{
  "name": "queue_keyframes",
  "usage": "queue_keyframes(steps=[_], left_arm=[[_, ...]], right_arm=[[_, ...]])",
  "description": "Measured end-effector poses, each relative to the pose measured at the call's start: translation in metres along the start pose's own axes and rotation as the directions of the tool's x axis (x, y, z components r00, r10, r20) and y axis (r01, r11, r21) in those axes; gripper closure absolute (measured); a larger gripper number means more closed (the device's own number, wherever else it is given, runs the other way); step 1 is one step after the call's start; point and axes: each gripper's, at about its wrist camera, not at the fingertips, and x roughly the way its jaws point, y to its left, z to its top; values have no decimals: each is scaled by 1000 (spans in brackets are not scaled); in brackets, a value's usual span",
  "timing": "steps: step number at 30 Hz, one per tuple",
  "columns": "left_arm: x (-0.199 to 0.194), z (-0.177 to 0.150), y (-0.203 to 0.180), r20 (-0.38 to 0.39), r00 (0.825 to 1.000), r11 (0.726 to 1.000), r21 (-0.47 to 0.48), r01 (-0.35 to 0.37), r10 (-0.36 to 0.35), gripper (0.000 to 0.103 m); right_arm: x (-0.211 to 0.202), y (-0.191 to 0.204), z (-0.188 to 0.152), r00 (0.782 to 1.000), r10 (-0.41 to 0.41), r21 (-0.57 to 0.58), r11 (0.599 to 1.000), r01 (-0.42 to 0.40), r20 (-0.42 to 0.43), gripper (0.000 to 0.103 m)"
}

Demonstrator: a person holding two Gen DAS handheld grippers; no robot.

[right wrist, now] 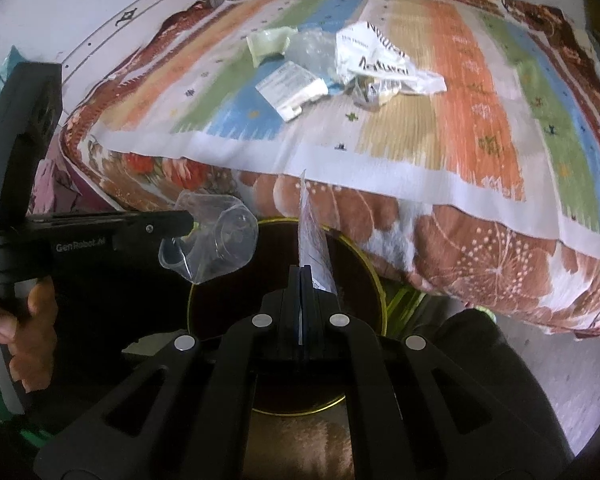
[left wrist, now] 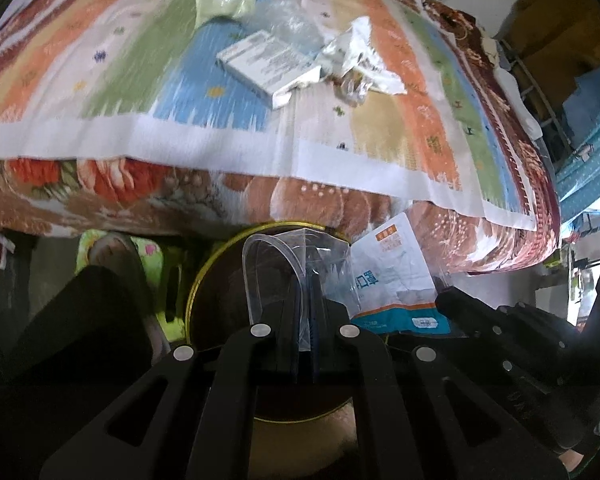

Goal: Collect trash
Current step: 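Open the left tool over the bin while the right tool releases the package, then move both tools back over the remaining trash on the sheet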

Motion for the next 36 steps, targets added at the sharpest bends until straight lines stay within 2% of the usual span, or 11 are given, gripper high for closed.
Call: queue_keyframes(steps=[6, 7, 8, 9, 10, 13, 15, 23, 29, 31, 36], left_arm=[[15, -1, 0, -55, 998, 1000, 9, -6, 7, 100], [15, 0, 0, -57, 998, 1000, 9, -4, 5, 95], [16, 1, 1, -64, 998, 1000, -1, 1, -1, 84], [16, 1, 3, -63, 998, 1000, -9, 2, -2, 78], [16, 2, 4, -57, 998, 1000, -17, 1, -2, 72], [8, 7, 8, -14, 1000, 999, -25, -22, 22, 72], [4, 9, 9, 1, 1000, 999, -31, -23, 23, 71], [-15, 19, 15, 68, 997, 998, -50, -29, 32, 51], [-25, 26, 26, 82, 996, 995, -99, -29, 38, 39], [-27, 28, 26, 95, 994, 994, -101, -42, 52, 36], [-33, 35, 31, 114, 993, 992, -129, -12, 27, 31]], right_arm=[[16, -4, 0, 999, 7, 38, 999, -5, -51, 102], [19, -5, 1, 998, 7, 46, 999, -4, -58, 101], [22, -7, 0, 998, 8, 55, 998, -4, -68, 94], [23, -8, 0, 997, 7, 62, 998, -3, -72, 86], [24, -9, 1, 997, 3, 64, 998, 2, -71, 82], [17, -11, 2, 999, -23, 69, 997, 26, -36, 78], [13, -13, 3, 1000, -27, 77, 997, 28, -13, 68], [3, -17, 9, 998, -52, 79, 996, 50, 28, 58], [-5, -13, 12, 996, -55, 60, 997, 51, 65, 48], [-8, -10, 13, 995, -63, 52, 997, 59, 81, 45], [-13, -6, 19, 993, -60, 44, 997, 56, 105, 39]])
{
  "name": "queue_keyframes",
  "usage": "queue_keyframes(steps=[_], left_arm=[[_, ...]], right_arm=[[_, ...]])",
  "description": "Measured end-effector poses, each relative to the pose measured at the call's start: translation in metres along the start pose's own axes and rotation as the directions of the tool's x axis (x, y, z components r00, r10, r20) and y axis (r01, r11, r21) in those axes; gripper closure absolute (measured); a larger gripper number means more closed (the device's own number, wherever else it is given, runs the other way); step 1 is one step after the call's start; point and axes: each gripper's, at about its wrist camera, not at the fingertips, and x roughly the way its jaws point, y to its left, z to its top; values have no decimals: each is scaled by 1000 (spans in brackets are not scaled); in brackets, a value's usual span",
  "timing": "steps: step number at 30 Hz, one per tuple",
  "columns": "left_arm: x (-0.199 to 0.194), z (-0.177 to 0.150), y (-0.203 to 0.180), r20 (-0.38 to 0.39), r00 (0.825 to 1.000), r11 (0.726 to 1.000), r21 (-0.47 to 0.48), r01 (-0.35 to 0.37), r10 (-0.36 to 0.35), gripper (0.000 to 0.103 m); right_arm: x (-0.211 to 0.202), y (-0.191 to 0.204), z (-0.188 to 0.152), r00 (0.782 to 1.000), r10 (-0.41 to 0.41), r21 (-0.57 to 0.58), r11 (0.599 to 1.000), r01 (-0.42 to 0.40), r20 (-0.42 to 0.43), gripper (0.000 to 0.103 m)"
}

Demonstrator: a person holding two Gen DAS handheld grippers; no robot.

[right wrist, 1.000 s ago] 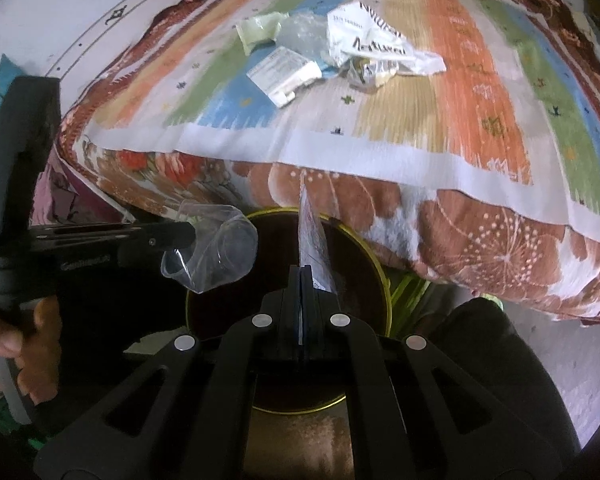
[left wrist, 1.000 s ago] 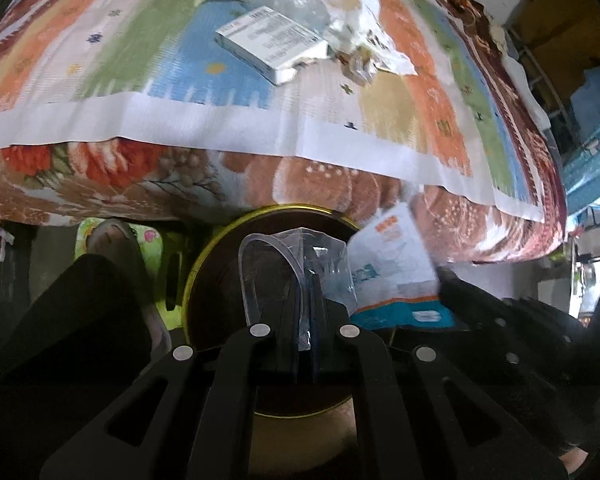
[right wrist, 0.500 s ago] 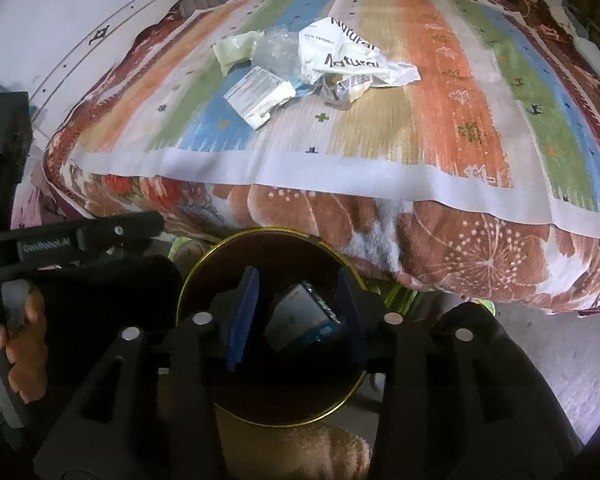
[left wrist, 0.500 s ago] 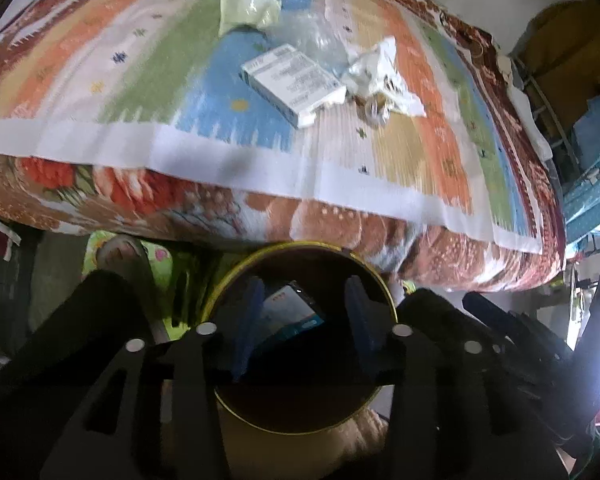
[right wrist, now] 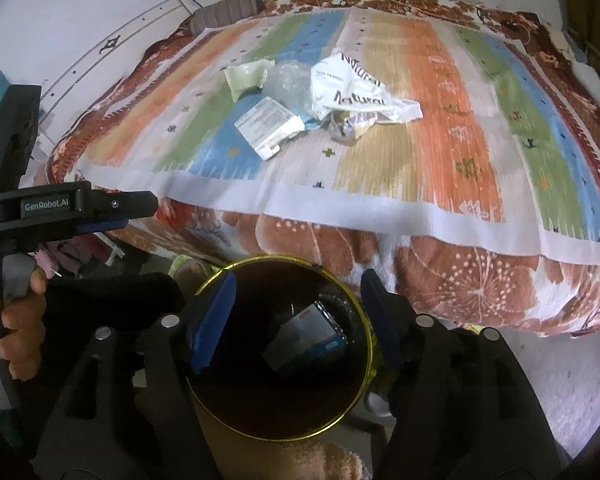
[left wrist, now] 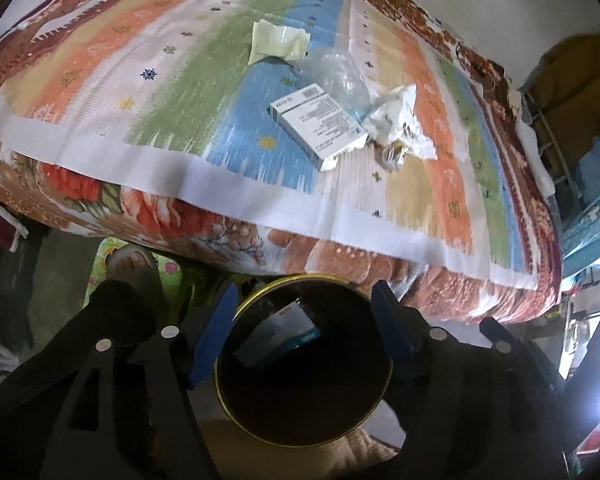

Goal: Collect trash
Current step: 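Move both tools back over the remaining trash on the sheet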

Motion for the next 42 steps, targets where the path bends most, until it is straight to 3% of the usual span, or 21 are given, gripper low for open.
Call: queue_keyframes(steps=[4, 10, 12, 15, 27, 32, 37, 42], left_arm=[[-6, 14, -2, 42, 999, 1000, -11, 3, -3, 26], [-11, 43, -3, 84, 996, 999, -33, -16, 19, 6], [-10, 57, 0, 84, 996, 998, -61, -12, 17, 6], [-4, 72, 6, 78, 997, 995, -101, -11, 19, 6], [32, 124, 18, 58, 998, 987, -160, 21, -12, 6], [57, 141, 31, -34, 996, 963, -258, 72, -83, 6], [65, 152, 32, -30, 997, 961, -268, 63, -73, 6], [83, 159, 35, -59, 997, 957, -289, 37, -57, 6]], right_arm=[[-6, 2, 9, 999, -23, -11, 1000, 24, 39, 34], [-6, 9, 30, 997, -33, -50, 998, 37, 72, 20], [-7, 10, 39, 995, -33, -53, 998, 38, 94, 10], [-4, 12, 55, 990, -57, -70, 995, 66, 128, 9], [28, 7, 113, 978, -107, -71, 990, 121, 182, 9], [57, 6, 134, 979, -129, -69, 988, 141, 159, 10], [82, 4, 149, 979, -147, -37, 987, 153, 141, 12], [105, -2, 166, 972, -203, -43, 977, 209, 121, 22]])
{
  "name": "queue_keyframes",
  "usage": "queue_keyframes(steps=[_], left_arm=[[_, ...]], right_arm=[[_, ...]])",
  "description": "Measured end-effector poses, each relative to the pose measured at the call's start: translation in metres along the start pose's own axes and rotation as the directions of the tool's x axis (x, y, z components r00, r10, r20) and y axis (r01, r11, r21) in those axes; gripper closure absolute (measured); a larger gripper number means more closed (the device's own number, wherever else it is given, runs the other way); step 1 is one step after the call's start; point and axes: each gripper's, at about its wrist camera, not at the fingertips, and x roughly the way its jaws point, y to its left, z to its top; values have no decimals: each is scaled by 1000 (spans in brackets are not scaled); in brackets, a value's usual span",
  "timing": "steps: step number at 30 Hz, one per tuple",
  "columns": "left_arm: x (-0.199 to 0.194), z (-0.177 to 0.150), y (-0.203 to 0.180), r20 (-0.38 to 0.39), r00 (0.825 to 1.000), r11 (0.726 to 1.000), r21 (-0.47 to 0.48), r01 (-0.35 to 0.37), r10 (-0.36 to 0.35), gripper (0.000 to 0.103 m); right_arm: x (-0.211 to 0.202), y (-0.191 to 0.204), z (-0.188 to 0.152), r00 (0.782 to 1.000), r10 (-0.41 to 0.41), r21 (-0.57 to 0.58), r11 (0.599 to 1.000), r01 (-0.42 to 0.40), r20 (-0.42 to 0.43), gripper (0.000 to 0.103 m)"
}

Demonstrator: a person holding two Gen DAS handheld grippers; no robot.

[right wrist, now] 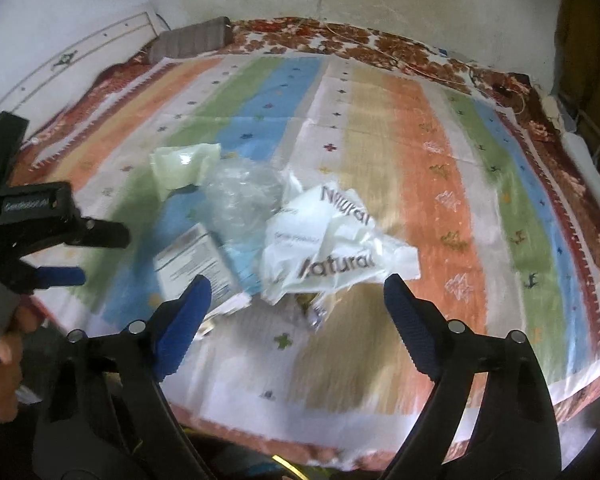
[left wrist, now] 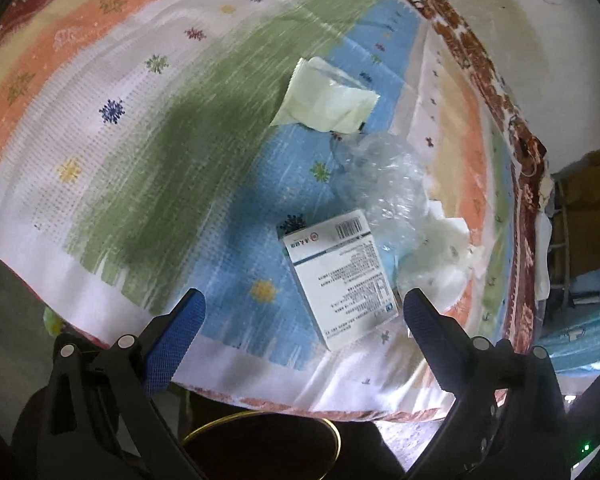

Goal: Collect trash
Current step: 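Move both tools back over the remaining trash on the sheet, then grasp the white medicine box with the left tool while the right tool grasps the white wrapper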

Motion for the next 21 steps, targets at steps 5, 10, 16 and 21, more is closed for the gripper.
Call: queue_keyframes(steps=[5, 10, 16, 21], left_arm=[[10, 10, -4, 4, 1000, 1000, 3, -3, 3, 6], [30, 10, -8, -18, 999, 999, 6, -36, 37, 6], [42, 14, -22, -8, 999, 999, 21, -42, 42, 6], [55, 11, -27, -34, 996, 997, 14, -76, 76, 6]], right_arm=[[26, -7, 7, 999, 13, 33, 999, -11, -51, 32], [35, -6, 10, 999, 11, 17, 1000, -10, -50, 46], [38, -9, 9, 998, -14, 18, 1000, 15, -59, 86], [33, -17, 6, 998, -14, 8, 1000, 15, -56, 101]])
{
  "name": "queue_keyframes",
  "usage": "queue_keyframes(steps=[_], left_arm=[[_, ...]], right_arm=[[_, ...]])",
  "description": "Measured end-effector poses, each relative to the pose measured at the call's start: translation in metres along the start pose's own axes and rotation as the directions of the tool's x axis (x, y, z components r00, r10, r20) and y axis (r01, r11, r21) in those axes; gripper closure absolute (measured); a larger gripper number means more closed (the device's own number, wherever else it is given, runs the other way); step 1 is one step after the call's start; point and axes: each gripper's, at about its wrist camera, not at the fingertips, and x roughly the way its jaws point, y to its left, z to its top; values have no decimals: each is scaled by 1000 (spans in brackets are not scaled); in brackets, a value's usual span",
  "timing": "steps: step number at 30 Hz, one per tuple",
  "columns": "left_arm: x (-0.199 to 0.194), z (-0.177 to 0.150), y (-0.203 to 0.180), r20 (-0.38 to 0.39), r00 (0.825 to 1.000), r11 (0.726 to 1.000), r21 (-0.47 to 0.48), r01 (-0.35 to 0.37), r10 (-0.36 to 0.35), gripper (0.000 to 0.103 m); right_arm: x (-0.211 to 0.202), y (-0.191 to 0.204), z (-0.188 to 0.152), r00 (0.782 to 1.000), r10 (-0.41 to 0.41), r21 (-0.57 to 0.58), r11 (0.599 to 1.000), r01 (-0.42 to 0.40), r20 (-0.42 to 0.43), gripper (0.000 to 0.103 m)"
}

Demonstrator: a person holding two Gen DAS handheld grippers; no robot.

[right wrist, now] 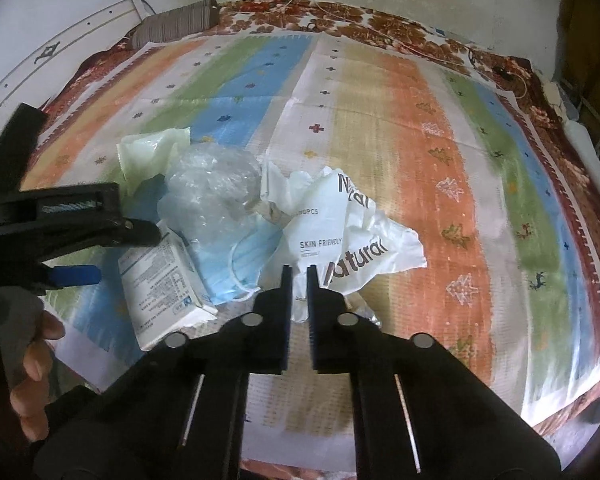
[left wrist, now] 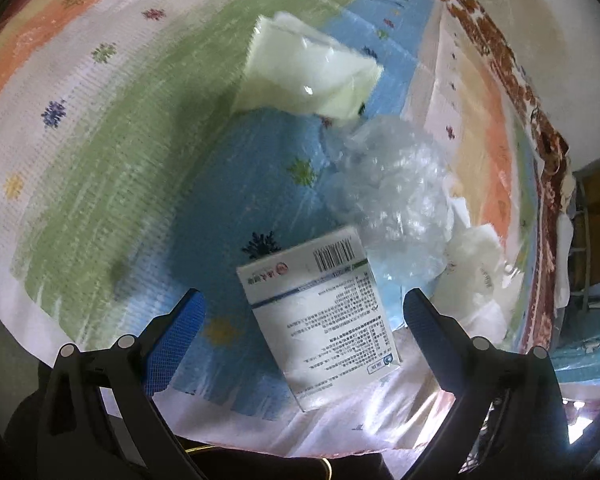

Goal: Collect trash
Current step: 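Grasp the white medicine box with the left tool while the right tool grasps the white wrapper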

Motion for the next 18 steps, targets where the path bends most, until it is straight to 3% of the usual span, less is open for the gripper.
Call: queue_keyframes(steps=[7, 9, 11, 18], left_arm=[[15, -8, -9, -10, 998, 997, 34, -65, 65, 6], [18, -8, -7, -21, 998, 998, 27, -60, 60, 9], [23, -10, -9, -41, 996, 996, 57, -74, 76, 21], [20, -15, -10, -21, 993, 986, 130, -108, 112, 23]], right_arm=[[-10, -27, 0, 999, 46, 63, 997, -48, 18, 103], [-14, -32, 0, 998, 59, 75, 995, -61, 23, 103], [-18, -38, 2, 997, 76, 84, 993, -78, 25, 103], [-26, -42, 6, 994, 106, 89, 990, -109, 37, 103]])
